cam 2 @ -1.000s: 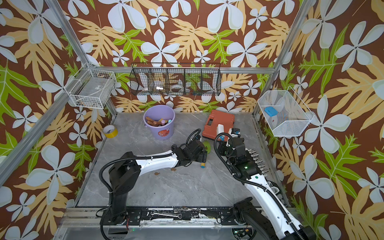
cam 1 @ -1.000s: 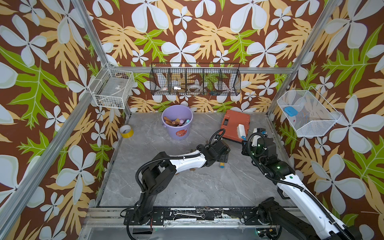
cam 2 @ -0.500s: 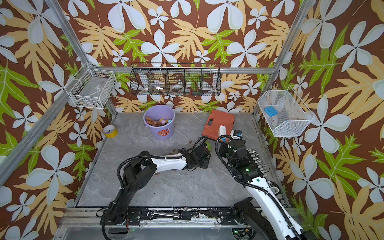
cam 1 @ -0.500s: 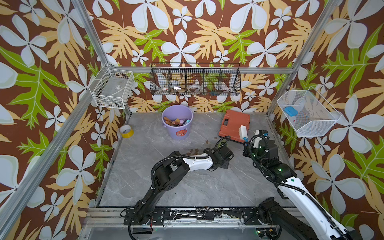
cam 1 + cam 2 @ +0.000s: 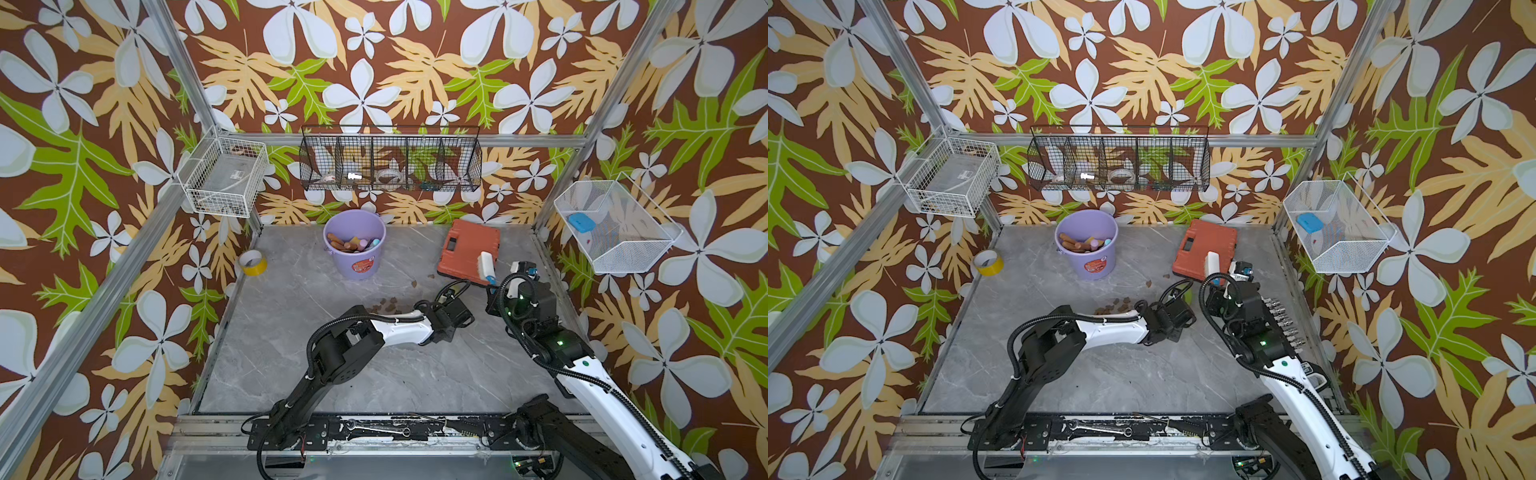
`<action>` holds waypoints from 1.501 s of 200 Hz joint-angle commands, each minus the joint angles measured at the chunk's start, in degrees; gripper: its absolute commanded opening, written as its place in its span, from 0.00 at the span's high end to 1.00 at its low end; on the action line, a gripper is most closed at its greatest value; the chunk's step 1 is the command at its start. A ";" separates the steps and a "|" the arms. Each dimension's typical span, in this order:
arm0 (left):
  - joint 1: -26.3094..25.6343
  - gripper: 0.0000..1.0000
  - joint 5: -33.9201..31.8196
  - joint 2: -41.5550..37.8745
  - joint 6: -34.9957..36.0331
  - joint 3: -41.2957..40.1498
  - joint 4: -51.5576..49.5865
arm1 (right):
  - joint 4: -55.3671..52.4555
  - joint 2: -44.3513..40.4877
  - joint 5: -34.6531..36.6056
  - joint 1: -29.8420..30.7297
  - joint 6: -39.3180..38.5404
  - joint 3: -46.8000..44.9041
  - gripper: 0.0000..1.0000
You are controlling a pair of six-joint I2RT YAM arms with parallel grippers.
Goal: Brush the soil off the hand trowel and place it into the bucket
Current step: Pick up the hand trowel from the center of the board, then brush off the soil from the hand trowel.
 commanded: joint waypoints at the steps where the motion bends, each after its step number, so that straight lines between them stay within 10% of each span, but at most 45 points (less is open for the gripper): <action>1: 0.18 1.00 -4.93 -3.81 1.50 -2.93 -5.45 | 1.86 -0.48 -0.17 0.04 0.53 -0.30 1.00; 55: 2.98 1.00 0.94 -27.20 6.03 -22.16 -10.11 | 3.12 4.24 -18.02 0.72 -1.95 -0.42 1.00; 108: 3.21 1.00 6.16 -44.53 7.70 -31.67 -16.39 | 1.06 14.21 -22.74 17.52 -9.04 6.75 1.00; 178: 6.54 1.00 5.05 -52.02 8.36 -33.58 -22.69 | -7.80 27.40 -16.93 31.58 -17.11 17.36 1.00; 242: 7.56 1.00 7.70 -54.79 6.81 -32.75 -25.39 | -8.36 32.02 3.02 29.98 -16.46 18.01 1.00; 300: 8.56 1.00 6.24 -54.28 5.99 -32.20 -26.91 | -3.12 24.96 -19.70 30.98 -18.11 15.32 1.00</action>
